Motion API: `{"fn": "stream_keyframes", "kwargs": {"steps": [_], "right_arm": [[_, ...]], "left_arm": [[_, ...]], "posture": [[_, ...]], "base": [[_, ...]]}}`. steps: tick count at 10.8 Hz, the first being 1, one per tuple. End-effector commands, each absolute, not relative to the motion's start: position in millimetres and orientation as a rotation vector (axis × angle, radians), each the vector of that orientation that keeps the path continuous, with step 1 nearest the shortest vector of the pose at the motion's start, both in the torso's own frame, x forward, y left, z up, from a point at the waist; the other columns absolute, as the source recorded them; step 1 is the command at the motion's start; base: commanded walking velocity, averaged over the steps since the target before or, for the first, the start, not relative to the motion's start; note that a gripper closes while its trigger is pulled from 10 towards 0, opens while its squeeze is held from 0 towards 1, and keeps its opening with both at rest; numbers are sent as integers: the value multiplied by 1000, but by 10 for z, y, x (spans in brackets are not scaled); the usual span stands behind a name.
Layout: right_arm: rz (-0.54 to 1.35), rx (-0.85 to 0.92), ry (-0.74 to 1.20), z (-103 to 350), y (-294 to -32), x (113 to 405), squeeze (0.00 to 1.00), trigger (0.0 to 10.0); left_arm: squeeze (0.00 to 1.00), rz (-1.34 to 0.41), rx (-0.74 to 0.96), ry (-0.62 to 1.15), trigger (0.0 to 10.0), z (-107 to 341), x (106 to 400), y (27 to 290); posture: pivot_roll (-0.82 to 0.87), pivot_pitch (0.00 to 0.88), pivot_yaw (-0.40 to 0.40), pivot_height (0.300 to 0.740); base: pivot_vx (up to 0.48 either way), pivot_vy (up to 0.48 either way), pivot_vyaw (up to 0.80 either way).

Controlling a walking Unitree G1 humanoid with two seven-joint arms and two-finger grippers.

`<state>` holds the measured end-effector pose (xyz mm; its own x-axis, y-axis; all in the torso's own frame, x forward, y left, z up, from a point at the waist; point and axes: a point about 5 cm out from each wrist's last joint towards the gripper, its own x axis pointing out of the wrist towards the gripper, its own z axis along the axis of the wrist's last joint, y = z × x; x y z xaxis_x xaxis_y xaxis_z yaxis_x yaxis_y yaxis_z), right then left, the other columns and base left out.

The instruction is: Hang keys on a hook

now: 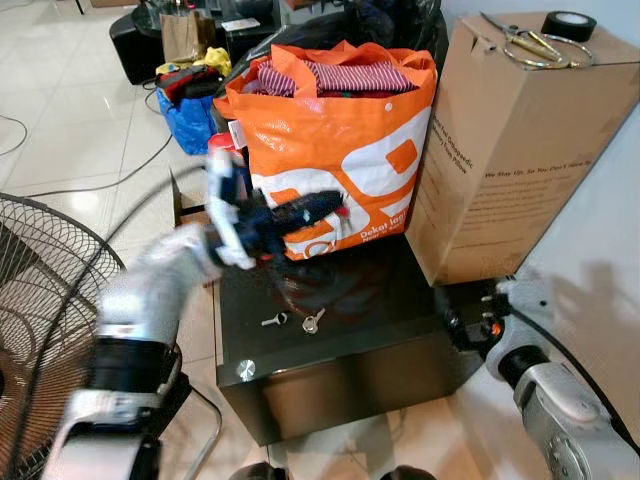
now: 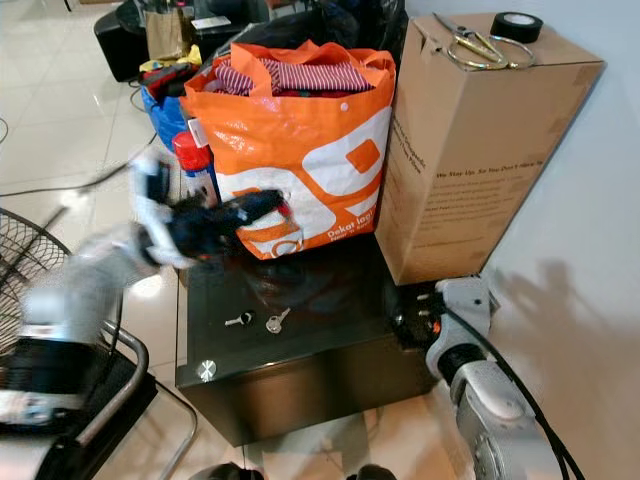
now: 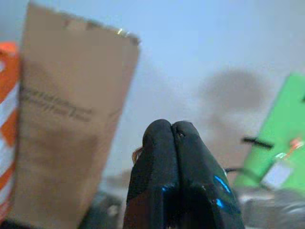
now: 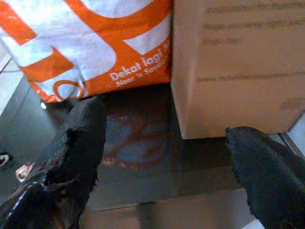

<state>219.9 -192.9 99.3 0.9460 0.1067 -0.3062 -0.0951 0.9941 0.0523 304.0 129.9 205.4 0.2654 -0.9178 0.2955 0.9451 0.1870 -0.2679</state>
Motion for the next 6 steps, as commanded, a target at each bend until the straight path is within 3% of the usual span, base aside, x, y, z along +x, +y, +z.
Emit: {"fn": "stream_keyframes", "kwargs": {"steps": [1,6], "right_arm": [[90,61,295,1008,-1940,2212,0,10000],[110,62,250,1051,-1920,2258,0,10000]], "left_arm": [[0,-1350,-471,-90,0,2148,2989,1329],[0,-1518,-660,-69,0,2409,2772,1408]], "posture": [[-173,0,60,740],[-157,0,69,740]], "base": [[0,0,0],[0,0,0]]}}
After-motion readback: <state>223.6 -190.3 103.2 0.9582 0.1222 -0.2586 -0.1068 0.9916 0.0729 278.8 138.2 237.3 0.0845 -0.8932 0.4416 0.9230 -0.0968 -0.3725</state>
